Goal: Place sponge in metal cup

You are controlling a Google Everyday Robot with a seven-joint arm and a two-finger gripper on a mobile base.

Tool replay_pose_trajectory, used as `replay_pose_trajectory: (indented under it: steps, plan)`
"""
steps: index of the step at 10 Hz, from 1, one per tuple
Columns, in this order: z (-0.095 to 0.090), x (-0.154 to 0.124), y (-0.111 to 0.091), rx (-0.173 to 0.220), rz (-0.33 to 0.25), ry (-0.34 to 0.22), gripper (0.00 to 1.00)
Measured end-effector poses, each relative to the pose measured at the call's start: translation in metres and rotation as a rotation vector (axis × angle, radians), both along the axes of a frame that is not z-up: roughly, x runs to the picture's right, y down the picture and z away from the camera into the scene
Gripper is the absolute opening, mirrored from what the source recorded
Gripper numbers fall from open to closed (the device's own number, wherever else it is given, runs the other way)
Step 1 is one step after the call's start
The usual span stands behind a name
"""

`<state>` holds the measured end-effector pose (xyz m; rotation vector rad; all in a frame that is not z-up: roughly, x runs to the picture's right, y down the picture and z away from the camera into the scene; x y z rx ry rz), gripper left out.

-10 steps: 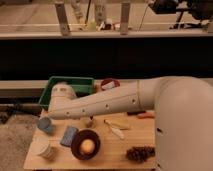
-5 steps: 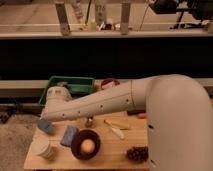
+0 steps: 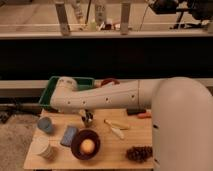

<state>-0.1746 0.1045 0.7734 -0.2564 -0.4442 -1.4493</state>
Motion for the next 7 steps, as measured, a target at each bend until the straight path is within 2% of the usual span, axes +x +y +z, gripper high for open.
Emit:
replay_pose_trajectory:
  steps: [2,3,5,7]
  plan:
    - [0.013,-0.001,0.007,-0.096,-0.152,-0.075,0.8]
    - [0.017,-0.003,0.01,-0.129,-0.225,-0.099,0.8]
    - [0.018,-0.006,0.014,-0.154,-0.307,-0.116,0.8]
    - [0.013,-0.012,0.018,-0.157,-0.366,-0.145,0.8]
